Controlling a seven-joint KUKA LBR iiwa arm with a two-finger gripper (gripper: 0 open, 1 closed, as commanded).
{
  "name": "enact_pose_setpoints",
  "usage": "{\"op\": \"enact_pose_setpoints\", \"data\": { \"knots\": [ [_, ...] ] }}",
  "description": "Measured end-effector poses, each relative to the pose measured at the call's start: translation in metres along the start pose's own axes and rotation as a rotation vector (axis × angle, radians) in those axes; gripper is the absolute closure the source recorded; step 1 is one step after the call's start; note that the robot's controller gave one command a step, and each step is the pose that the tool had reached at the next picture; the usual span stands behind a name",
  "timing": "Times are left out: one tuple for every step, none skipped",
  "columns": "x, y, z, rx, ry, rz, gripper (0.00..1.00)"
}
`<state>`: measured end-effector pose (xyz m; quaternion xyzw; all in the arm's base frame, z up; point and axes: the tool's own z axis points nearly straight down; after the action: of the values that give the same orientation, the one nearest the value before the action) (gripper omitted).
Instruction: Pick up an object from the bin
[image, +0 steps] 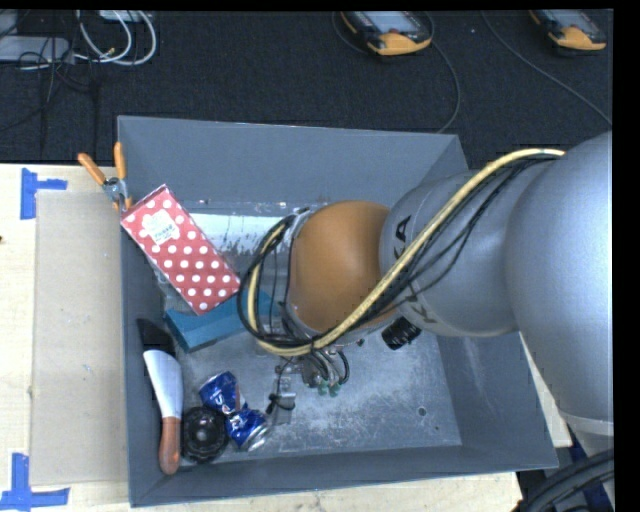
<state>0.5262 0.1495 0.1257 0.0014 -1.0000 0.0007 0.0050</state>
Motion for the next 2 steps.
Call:
{"op": "enact_pose_setpoints", "data": {
  "knots": [
    [-0.001,0.000,-0.003,-0.001,-0.004,0.002,0.00],
    [0.006,-0.016,-0.002,-0.002,-0.004,0.168,0.00]
  ]
}}
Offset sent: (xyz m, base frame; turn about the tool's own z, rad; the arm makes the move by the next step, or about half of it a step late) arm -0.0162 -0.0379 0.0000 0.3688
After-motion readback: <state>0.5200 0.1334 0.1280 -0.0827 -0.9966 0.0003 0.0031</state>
